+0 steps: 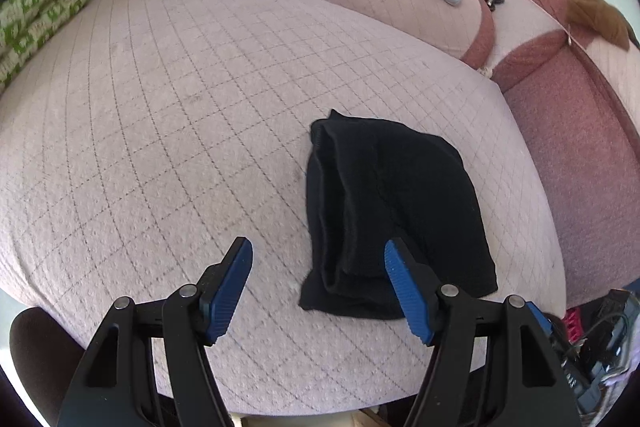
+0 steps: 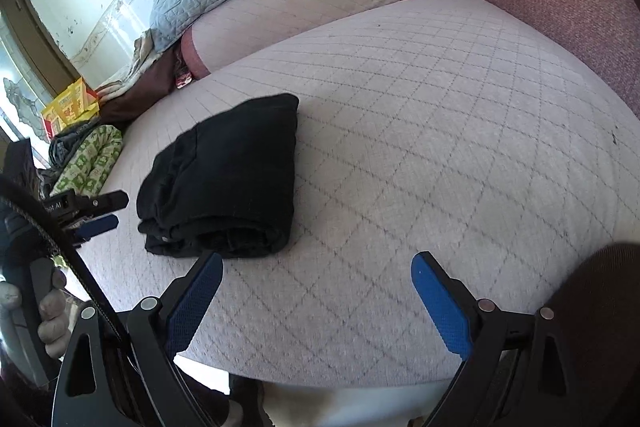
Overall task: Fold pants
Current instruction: 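Release the folded pants and pull both grippers back, then grasp the folded black pants edge with the left gripper while the right gripper grasps beside it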
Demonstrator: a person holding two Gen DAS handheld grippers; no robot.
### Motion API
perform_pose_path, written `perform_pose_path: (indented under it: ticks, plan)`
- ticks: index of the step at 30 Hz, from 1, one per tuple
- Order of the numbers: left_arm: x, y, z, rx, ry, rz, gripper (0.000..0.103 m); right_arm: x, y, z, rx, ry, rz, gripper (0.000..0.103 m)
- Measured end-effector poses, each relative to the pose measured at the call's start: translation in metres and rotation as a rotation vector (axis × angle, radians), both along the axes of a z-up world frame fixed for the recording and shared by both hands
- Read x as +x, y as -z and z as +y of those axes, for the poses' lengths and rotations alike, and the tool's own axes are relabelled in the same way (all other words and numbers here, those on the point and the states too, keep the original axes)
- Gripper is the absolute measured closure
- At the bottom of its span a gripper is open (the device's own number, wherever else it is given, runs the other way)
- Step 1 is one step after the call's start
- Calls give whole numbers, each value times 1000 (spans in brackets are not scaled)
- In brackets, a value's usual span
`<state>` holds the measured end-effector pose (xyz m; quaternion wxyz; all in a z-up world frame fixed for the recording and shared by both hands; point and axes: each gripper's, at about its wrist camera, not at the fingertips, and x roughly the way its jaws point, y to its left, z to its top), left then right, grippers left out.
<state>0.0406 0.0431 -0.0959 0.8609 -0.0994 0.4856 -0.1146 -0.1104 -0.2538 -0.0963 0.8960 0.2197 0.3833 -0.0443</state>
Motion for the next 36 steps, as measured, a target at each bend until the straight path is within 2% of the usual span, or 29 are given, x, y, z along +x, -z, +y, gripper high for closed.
perform_pose_path:
  ticks: [3,6,8,10,14,18,20,22,25,26,27,28,31,33,36]
  plan:
    - [17,10,11,-60,-5,59,35,16,-4,-18,42,3,15,5]
    - [25,13,14,-73,4,59,35,33,-5,-36,110,8,27,5]
    - [28,12,12,-96,30,37,34,44,-3,-45,155,2,25,5]
    - [35,15,9,-115,62,32,26,57,-1,-49,181,-12,28,5]
    - [52,27,-7,-117,130,47,26,87,12,-52,233,-50,53,5]
    - [72,48,-25,-176,193,103,25,118,26,-43,320,-111,72,4]
    - [81,57,-34,-183,211,114,19,135,28,-33,326,-148,67,4]
    - [87,59,-43,-195,233,95,5,152,31,-25,337,-190,71,4]
    - [93,57,-57,-145,247,92,4,174,35,-15,366,-232,67,5]
    - [94,56,-60,-130,250,88,7,179,36,-13,377,-243,64,6]
    - [94,54,-61,-126,237,88,22,183,37,-11,397,-256,63,20]
    - [95,52,-60,-141,234,100,37,186,40,-11,426,-270,75,29]
    - [92,46,-57,-156,224,95,52,187,40,-10,430,-252,90,37]
    - [91,43,-55,-151,224,93,57,183,38,-13,436,-249,91,48]
    - [86,36,-62,-95,229,68,64,180,32,-12,408,-250,94,54]
